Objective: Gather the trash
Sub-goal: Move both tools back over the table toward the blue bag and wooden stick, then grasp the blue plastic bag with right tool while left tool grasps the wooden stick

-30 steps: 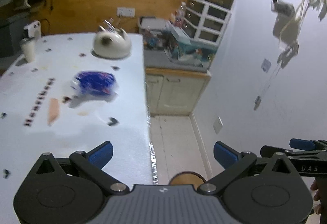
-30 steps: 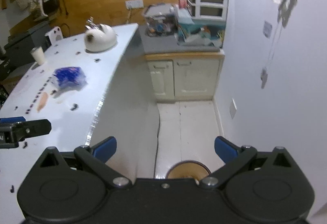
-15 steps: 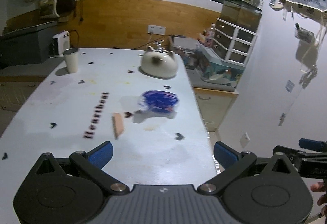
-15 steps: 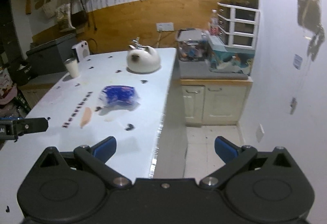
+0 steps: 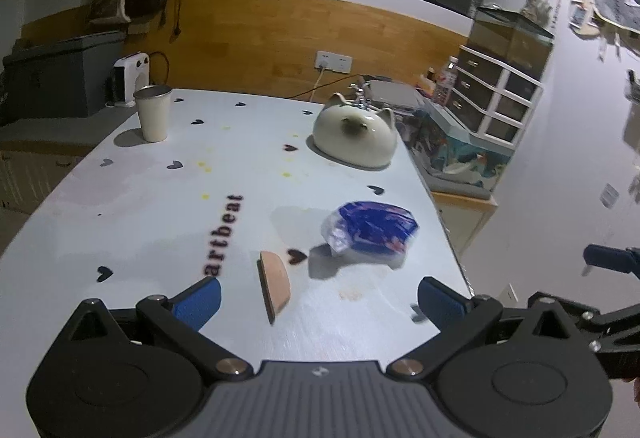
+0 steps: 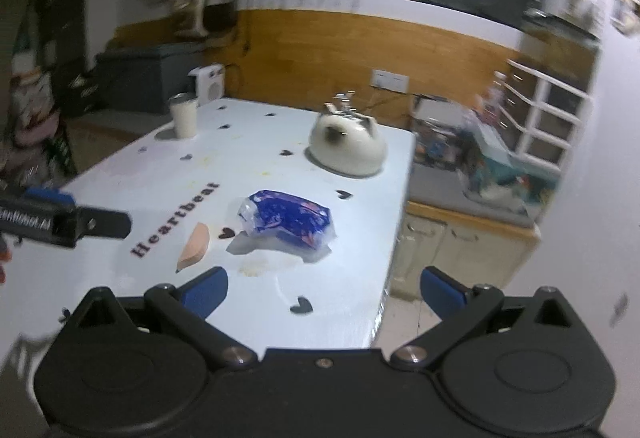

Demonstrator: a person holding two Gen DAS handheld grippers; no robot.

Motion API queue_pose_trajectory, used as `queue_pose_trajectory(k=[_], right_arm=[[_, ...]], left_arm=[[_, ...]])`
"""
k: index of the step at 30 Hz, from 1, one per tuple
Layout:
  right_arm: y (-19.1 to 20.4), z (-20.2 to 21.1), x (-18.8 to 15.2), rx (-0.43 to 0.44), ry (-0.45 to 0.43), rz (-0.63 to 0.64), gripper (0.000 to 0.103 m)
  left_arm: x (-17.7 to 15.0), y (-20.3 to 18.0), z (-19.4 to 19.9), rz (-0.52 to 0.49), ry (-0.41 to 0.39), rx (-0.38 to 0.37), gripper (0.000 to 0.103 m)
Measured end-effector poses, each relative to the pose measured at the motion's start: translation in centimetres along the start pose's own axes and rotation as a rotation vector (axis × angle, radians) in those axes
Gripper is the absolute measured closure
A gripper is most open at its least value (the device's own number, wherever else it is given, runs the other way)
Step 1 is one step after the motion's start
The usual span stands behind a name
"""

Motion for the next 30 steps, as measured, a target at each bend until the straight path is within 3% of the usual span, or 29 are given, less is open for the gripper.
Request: queue_pose_trajectory(k=[4,6,11,20,25,30], right_arm=[[0.5,-4.6,0.9,0.046,-0.004,0.127,0.002],[0.7,-7.0,1.1,0.047,-0.011,0.208,0.008],[1.2,-13.1,1.5,0.041,-0.036,0.402,0.008],[3.1,-22.3,-0.2,0.047,-0.028,0.773,0.01],[3.0,-24.9,-0.2,0.11,0.025,0.743,0.018],[2.5,-25.4,0.0,0.183,0.097,0.55,0.049]], left_arm=[[-0.2,0.8,-3.8,0.009,0.023,0.019,0.009],[-0.5,1.0,-5.5,0.01,0.042,0.025,0.011],[-1.1,1.6,-9.9,0.01,0.087,0.052,0.018],[-2.4,3.0,-15.2,0.029,0.123,0.095,0.022],[-3.2,3.2,-16.4,0.013,0.141,0.114,0.025],[-3.5,2.8,-16.9,-0.041,0.125,0.139,0.027]])
Point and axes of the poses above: each gripper's, at about its wrist camera, not at the fingertips, and z roughly against the way its jaws point, y to its left, x to its top, the point moved 10 cm from there along -z, roughly the way its jaws point
